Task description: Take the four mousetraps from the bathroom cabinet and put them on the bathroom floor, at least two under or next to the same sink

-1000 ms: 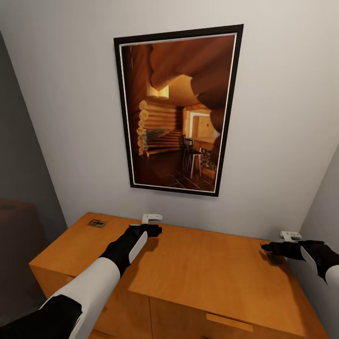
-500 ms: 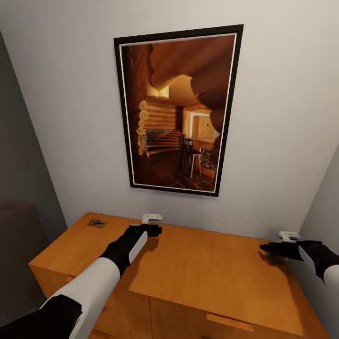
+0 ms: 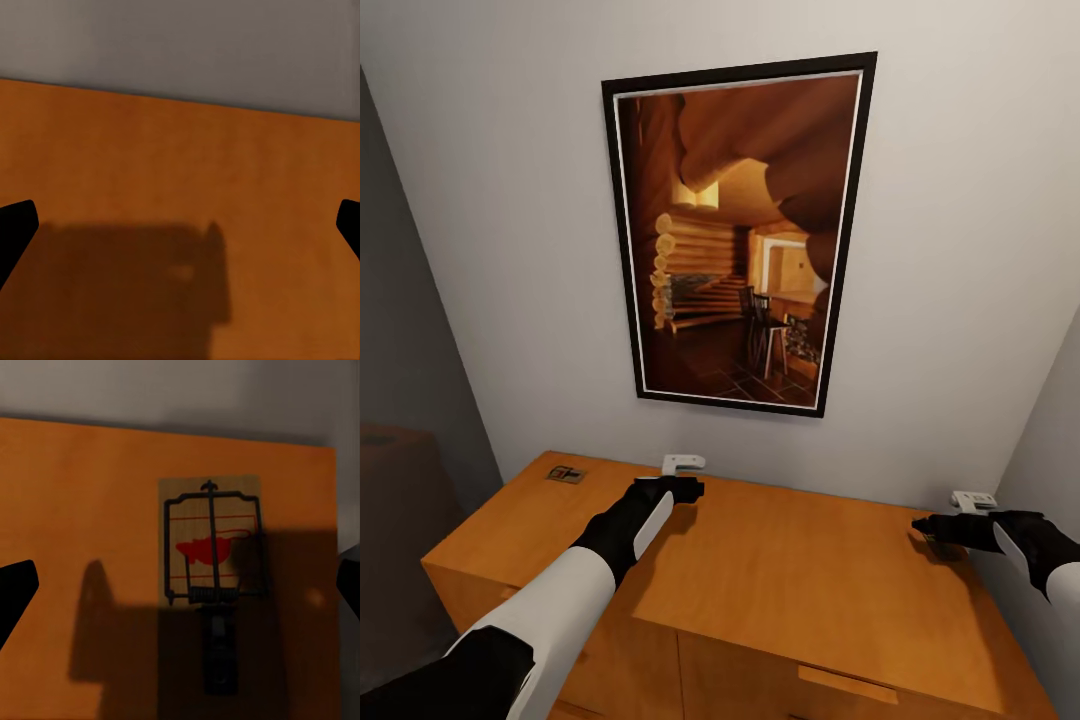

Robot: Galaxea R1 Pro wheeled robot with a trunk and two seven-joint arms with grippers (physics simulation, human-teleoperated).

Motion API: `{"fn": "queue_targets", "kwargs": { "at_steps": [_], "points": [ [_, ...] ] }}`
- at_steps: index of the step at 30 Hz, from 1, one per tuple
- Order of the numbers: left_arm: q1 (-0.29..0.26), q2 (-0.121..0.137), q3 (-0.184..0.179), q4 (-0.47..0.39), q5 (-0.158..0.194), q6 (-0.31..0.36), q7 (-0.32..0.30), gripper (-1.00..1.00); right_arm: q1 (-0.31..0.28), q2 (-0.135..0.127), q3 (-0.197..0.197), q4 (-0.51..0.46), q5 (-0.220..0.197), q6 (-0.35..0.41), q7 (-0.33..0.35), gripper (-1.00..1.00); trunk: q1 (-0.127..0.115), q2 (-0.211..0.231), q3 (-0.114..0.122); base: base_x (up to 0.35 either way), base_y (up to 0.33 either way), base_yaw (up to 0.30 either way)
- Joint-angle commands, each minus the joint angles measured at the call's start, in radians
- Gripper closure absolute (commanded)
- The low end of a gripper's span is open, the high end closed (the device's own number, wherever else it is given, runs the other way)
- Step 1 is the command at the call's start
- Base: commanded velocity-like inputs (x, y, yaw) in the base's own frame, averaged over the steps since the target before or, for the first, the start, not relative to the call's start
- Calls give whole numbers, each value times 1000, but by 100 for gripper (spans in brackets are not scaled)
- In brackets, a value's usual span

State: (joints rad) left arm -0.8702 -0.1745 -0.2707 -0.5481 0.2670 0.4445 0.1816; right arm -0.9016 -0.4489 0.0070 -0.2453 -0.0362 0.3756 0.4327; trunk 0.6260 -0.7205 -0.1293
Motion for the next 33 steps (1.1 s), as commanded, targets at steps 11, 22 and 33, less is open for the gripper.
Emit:
{"fn": "queue_targets", "kwargs": {
  "at_steps": [11, 22, 33],
  "points": [
    [-1, 0, -4, -1, 11, 3, 9, -100, 0, -1, 1, -2, 0, -1, -1, -100, 0, -1, -2, 0, 0, 0],
    [0, 0, -4, -1, 11, 3, 9, -100, 0, 3, 2, -2, -1, 2, -2, -100, 23, -43, -21, 0, 0, 0],
    [0, 0, -4, 0, 11, 3, 7, -100, 0, 4, 1, -2, -1, 2, -2, -100, 27, -50, -24, 0, 0, 0]
  ]
}}
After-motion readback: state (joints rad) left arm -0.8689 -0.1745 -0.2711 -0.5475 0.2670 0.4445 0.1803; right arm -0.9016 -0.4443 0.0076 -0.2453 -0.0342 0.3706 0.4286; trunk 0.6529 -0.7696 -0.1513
